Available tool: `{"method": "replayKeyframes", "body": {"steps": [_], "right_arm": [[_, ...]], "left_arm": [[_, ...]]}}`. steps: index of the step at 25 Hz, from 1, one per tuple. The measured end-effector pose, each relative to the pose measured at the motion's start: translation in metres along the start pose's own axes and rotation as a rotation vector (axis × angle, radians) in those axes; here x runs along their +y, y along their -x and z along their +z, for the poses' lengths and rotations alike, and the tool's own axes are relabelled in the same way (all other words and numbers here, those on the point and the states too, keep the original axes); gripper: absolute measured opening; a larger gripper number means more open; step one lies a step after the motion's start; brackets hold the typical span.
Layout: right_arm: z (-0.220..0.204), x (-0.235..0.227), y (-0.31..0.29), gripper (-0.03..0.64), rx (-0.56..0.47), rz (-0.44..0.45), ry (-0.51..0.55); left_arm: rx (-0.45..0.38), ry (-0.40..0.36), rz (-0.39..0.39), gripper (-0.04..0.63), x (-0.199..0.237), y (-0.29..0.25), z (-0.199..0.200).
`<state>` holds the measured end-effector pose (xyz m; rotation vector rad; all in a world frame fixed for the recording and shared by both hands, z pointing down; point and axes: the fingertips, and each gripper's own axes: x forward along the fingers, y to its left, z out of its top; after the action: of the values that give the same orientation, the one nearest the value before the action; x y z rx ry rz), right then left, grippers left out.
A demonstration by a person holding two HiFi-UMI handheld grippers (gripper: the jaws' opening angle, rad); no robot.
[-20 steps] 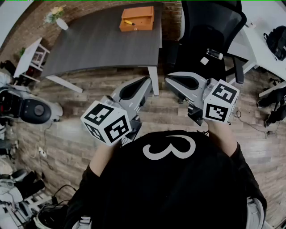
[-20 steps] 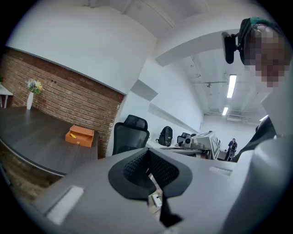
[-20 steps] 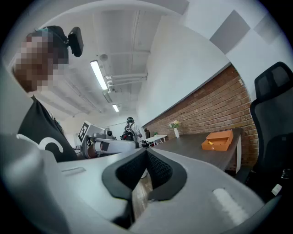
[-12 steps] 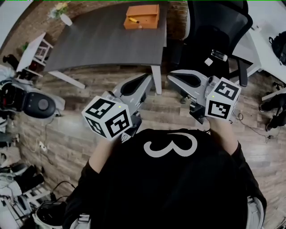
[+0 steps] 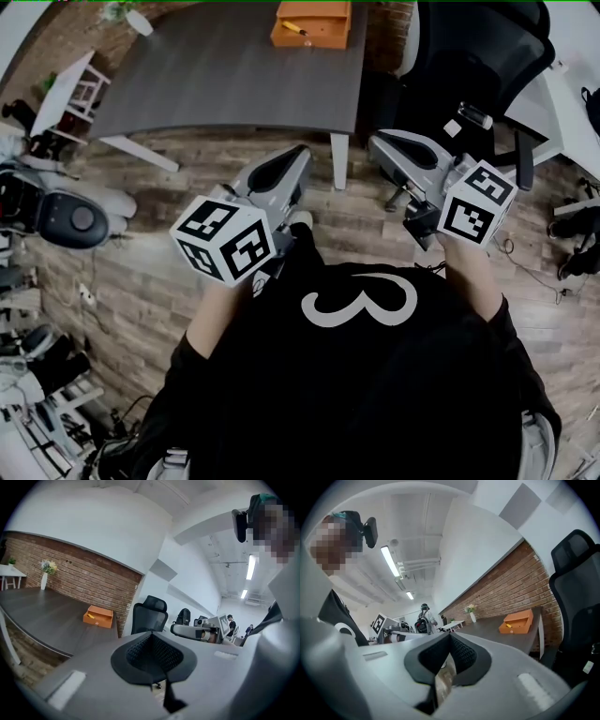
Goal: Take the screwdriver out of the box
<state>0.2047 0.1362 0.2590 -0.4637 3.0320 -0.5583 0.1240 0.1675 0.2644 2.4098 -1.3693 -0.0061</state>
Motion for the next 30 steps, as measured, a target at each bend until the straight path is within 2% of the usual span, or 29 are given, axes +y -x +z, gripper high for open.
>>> {"method": "replayKeyframes", "body": {"steps": [4, 8, 14, 24, 30], "right_arm": [[0.006, -0.026, -0.025, 0.002, -0.02, -0.061, -0.009], [0.016, -0.052, -0.058, 0.002, -0.022, -0.125, -0.011], [0.027, -0.095, -0.132, 0.002, 0.014, -0.236, 0.05], [0.061, -0.137, -0.261, 0.002, 0.008, -0.242, 0.034], [0.069, -0.159, -0.295, 0.002, 0.013, -0.278, 0.054]], "left_arm": [[-0.002, 0.02, 0.002, 0.015, 0.038, -0.009, 0.005], [0.007, 0.005, -0.007, 0.015, 0.078, -0.024, 0.019], [0.013, 0.021, 0.0, 0.015, 0.169, -0.046, 0.049], [0.01, -0.005, -0.064, 0.014, 0.286, -0.066, 0.114], [0.019, -0.009, -0.097, 0.015, 0.325, -0.086, 0.125]]}}
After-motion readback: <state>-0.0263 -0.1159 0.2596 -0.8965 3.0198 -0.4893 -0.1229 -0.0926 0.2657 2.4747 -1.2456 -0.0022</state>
